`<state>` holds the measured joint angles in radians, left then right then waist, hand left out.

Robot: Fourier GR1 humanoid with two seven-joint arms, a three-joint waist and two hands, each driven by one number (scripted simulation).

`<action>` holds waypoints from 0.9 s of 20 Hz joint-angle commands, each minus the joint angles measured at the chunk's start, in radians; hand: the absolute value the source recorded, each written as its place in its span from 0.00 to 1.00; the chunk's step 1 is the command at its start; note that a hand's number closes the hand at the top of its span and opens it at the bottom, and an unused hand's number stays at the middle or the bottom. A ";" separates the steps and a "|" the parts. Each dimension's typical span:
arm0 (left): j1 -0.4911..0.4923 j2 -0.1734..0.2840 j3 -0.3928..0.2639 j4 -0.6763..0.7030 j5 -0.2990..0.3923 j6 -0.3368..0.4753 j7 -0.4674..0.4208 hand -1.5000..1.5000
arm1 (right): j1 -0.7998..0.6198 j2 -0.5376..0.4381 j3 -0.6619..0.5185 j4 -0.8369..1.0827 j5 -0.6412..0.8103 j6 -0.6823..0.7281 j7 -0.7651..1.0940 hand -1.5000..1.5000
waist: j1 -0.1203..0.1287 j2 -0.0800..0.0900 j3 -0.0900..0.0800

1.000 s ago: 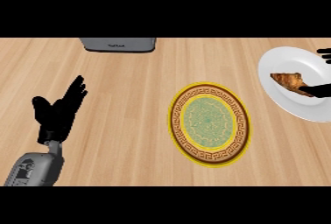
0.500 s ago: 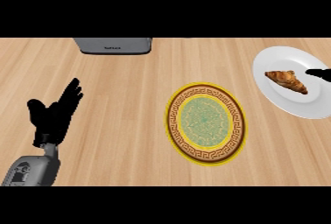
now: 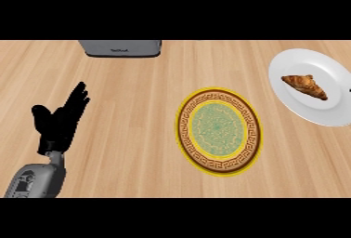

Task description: Pick the croissant from the plate and place it in the plate

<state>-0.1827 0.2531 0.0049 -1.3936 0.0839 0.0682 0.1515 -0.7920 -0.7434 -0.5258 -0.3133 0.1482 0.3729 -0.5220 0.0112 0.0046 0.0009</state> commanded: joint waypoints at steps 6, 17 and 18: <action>-0.067 -0.004 0.035 0.086 -0.008 -0.023 -0.028 0.50 | 0.075 -0.085 -0.020 0.049 -0.026 0.069 -0.116 0.00 | 0.000 0.004 0.001; -0.025 -0.008 0.021 -0.008 -0.010 -0.039 0.031 0.50 | 0.075 -0.131 0.000 0.119 0.014 0.036 -0.168 0.00 | 0.025 0.010 0.003; -0.015 0.015 0.057 0.022 0.016 -0.068 -0.012 0.50 | 0.107 -0.166 -0.002 0.120 0.015 0.054 -0.188 0.00 | 0.022 0.011 0.003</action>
<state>-0.1865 0.2424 0.0236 -1.3989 0.0712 0.0347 0.1538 -0.6982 -0.8685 -0.5324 -0.2051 0.1540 0.4023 -0.6880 0.0330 0.0140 0.0040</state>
